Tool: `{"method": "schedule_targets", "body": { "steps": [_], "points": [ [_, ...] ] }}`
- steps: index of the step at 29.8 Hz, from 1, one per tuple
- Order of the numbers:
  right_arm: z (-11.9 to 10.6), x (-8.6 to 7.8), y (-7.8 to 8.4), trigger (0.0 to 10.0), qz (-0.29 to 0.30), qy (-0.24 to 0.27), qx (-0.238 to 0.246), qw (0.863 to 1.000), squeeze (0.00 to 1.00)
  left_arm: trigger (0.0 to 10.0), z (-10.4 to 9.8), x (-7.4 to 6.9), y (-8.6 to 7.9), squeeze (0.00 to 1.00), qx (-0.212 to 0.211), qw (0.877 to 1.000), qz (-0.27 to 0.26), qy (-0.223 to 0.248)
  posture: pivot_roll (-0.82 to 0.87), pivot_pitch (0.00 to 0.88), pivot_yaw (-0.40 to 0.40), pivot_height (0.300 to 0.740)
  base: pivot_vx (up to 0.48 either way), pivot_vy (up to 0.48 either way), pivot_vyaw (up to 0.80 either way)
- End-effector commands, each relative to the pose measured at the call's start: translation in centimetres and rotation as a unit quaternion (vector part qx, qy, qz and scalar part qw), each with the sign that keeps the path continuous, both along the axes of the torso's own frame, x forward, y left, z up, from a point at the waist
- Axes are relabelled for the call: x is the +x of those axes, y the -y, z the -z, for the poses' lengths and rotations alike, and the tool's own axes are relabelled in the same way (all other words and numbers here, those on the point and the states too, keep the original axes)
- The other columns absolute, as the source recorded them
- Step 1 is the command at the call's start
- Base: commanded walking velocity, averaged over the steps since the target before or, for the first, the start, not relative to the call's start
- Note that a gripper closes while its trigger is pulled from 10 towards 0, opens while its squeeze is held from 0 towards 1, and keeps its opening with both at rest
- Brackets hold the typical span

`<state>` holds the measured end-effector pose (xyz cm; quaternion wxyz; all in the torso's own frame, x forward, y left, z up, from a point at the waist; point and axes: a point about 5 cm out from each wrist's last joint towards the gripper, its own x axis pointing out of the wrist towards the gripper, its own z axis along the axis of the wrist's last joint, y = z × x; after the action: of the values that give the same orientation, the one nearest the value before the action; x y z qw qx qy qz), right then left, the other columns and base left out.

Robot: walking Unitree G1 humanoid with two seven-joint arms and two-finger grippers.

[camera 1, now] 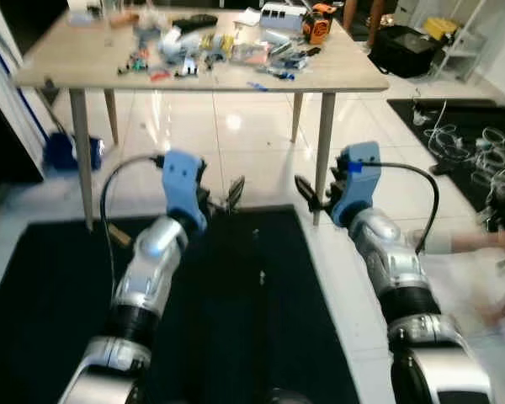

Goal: Picking trash to rubbish bin

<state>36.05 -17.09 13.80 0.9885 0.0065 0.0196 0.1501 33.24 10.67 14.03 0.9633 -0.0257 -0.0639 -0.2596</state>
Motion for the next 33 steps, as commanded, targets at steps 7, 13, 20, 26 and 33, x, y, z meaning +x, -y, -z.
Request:
{"method": "schedule_targets", "body": {
  "steps": [7,13,20,26,33],
  "points": [
    [0.20,-0.04,-0.56,10.0,-0.007,-0.002,-0.004,1.000,0.00,10.0,0.32,-0.13,-0.33,0.00,0.002,1.000,-0.004,-0.002,-0.02,0.000,-0.034,0.740,0.480,0.000,0.00],
    [0.20,-0.03,-0.57,10.0,-0.007,-0.001,-0.004,1.000,0.00,10.0,0.31,-0.14,-0.33,0.00,0.001,1.000,-0.002,-0.002,-0.02,0.000,-0.034,0.740,0.480,0.000,0.00],
    [0.18,-0.04,-0.60,10.0,-0.008,0.000,-0.006,1.000,0.00,10.0,0.28,-0.16,-0.35,0.00,0.001,1.000,0.000,-0.001,-0.03,0.000,-0.033,0.740,0.480,0.000,0.00],
    [0.15,-0.04,-0.64,10.0,-0.011,0.002,-0.011,1.000,0.00,10.0,0.27,-0.15,-0.32,0.00,0.002,1.000,0.001,-0.001,-0.03,0.000,-0.035,0.740,0.480,0.000,0.00],
    [0.11,-0.15,-0.90,10.0,-0.025,0.008,-0.018,0.999,0.00,10.0,0.31,-0.17,-0.32,0.00,0.002,1.000,0.002,-0.001,-0.03,0.000,-0.035,0.740,0.480,0.000,0.00]
  ]
}}
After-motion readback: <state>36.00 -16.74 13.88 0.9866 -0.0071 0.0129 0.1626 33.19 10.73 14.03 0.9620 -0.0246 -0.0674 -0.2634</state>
